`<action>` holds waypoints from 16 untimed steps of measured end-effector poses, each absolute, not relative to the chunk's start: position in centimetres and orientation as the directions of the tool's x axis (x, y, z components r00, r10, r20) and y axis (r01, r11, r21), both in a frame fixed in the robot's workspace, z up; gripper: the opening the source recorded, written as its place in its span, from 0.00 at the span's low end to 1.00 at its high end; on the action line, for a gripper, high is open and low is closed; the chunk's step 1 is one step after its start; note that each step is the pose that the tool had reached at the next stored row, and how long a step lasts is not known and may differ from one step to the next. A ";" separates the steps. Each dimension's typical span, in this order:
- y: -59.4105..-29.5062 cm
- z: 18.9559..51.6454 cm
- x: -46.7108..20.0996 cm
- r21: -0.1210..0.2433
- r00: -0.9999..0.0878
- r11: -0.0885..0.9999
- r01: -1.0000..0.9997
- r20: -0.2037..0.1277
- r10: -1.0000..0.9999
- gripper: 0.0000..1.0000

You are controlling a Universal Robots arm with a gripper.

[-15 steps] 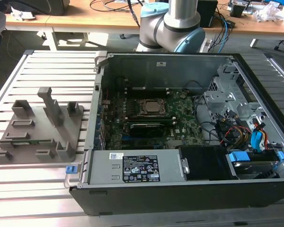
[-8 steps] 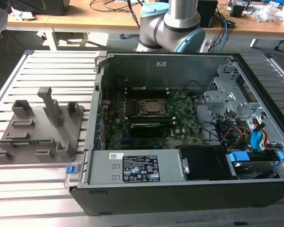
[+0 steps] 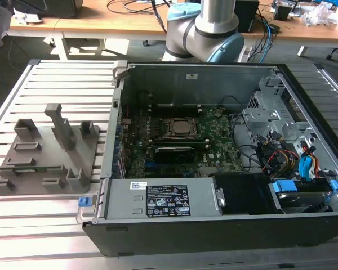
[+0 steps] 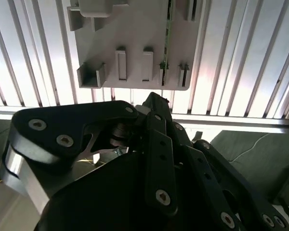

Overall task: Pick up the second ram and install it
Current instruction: 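Pick up the second ram and move it above second insertion slot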

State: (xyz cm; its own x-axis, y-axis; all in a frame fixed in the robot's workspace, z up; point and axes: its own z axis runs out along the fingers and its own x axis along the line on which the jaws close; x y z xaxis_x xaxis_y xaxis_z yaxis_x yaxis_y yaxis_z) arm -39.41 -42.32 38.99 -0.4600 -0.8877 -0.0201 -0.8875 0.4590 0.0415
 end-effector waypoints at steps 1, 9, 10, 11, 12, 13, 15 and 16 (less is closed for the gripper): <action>-42.3 39.0 -39.4 0.041 -0.452 0.451 -0.892 -0.019 -0.892 0.11; -42.3 39.0 -39.4 0.040 -0.384 0.383 -0.923 -0.018 -0.923 0.11; -42.3 39.0 -39.4 0.040 -0.380 0.379 -0.925 -0.018 -0.925 0.11; -42.3 39.0 -39.4 0.040 -0.376 0.375 -0.926 -0.017 -0.927 0.11; -42.3 39.0 -39.4 0.040 -0.367 0.366 -0.930 -0.017 -0.930 0.11; -42.3 39.0 -39.4 0.040 -0.352 0.351 -0.935 -0.017 -0.936 0.11; -42.3 39.0 -39.4 0.040 -0.333 0.332 -0.942 -0.017 -0.943 0.11; -42.3 39.0 -39.4 0.040 -0.324 0.323 -0.946 -0.017 -0.946 0.11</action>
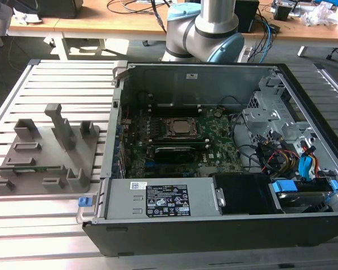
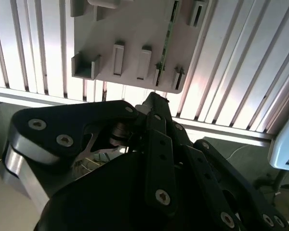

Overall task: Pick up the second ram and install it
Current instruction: 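Pick up the second ram and move it above second insertion slot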

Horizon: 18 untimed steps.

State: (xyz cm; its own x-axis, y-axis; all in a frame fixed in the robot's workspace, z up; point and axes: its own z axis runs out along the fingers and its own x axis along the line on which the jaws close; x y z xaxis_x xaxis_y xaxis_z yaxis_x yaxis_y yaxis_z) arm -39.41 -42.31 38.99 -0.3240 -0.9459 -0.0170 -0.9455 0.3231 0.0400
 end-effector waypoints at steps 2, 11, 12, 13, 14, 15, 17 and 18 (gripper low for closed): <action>-42.3 39.0 -39.4 0.040 -0.301 0.300 -0.953 -0.017 -0.954 0.11; -42.3 39.0 -39.4 0.039 -0.127 0.127 -0.991 -0.013 -0.992 0.11; -42.3 39.0 -39.4 0.039 -0.116 0.116 -0.993 -0.012 -0.993 0.11; -42.3 39.0 -39.4 0.039 -0.094 0.094 -0.995 -0.008 -0.996 0.11; -42.3 39.0 -39.4 0.039 -0.083 0.082 -0.996 -0.008 -0.997 0.11; -42.2 39.0 -39.4 0.039 -0.078 0.077 -0.996 -0.008 -0.997 0.11; -42.2 39.0 -39.4 0.039 -0.077 0.077 -0.996 -0.008 -0.997 0.11; -42.2 39.0 -39.4 0.039 -0.076 0.076 -0.996 -0.008 -0.997 0.11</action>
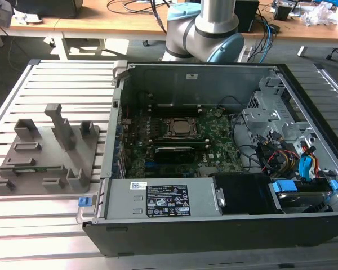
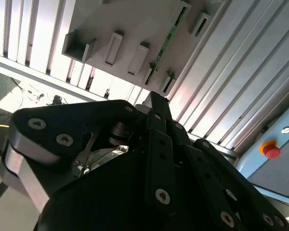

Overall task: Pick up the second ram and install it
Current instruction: 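Pick up the second ram and move it above second insertion slot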

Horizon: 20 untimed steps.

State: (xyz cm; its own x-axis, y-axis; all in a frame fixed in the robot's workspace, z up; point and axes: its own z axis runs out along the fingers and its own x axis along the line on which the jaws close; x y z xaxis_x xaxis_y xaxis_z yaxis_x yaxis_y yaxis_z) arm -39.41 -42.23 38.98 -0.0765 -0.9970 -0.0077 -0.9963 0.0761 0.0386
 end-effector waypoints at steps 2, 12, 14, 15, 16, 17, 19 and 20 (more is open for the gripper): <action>-42.2 39.0 -39.4 0.039 -0.075 0.075 -0.996 -0.008 -0.997 0.17; -42.2 38.7 -38.7 0.039 -0.073 0.073 -0.997 -0.007 -0.997 0.30; -42.2 38.5 -38.2 0.039 -0.073 0.073 -0.997 -0.007 -0.997 0.30; -42.2 38.3 -37.9 0.039 -0.073 0.073 -0.997 -0.007 -0.997 0.30; -42.2 38.1 -37.8 0.038 -0.073 0.073 -0.997 -0.007 -0.997 0.30; -42.2 37.6 -37.7 0.039 -0.073 0.073 -0.997 -0.007 -0.997 0.30; -42.2 37.3 -37.6 0.039 -0.073 0.073 -0.997 -0.007 -0.997 0.30; -42.2 37.2 -37.6 0.039 -0.073 0.073 -0.997 -0.007 -0.997 0.30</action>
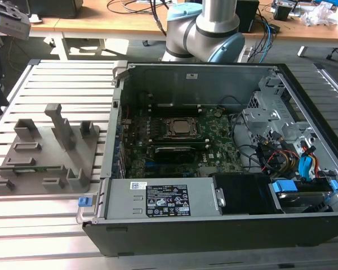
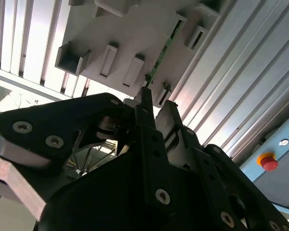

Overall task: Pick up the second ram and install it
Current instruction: 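Pick up the second ram and move it above second insertion slot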

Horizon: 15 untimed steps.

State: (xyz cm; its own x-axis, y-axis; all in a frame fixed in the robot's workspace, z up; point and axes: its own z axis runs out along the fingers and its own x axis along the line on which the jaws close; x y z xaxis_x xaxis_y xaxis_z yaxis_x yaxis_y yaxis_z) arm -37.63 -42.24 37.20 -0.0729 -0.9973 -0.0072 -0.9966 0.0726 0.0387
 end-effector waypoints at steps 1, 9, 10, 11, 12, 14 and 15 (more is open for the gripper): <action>-42.2 37.1 -37.6 0.039 -0.073 0.073 -0.997 -0.007 -0.997 0.30; -42.2 36.2 -37.5 0.039 -0.073 0.073 -0.997 -0.007 -0.997 0.30; -42.2 36.1 -37.5 0.039 -0.073 0.073 -0.997 -0.007 -0.997 0.30; -42.2 36.0 -37.5 0.039 -0.073 0.073 -0.997 -0.007 -0.997 0.30; -42.2 35.9 -37.5 0.039 -0.073 0.073 -0.997 -0.007 -0.997 0.30; -42.2 35.7 -37.4 0.039 -0.073 0.073 -0.997 -0.007 -0.997 0.30; -42.2 35.6 -37.4 0.039 -0.073 0.073 -0.997 -0.007 -0.997 0.30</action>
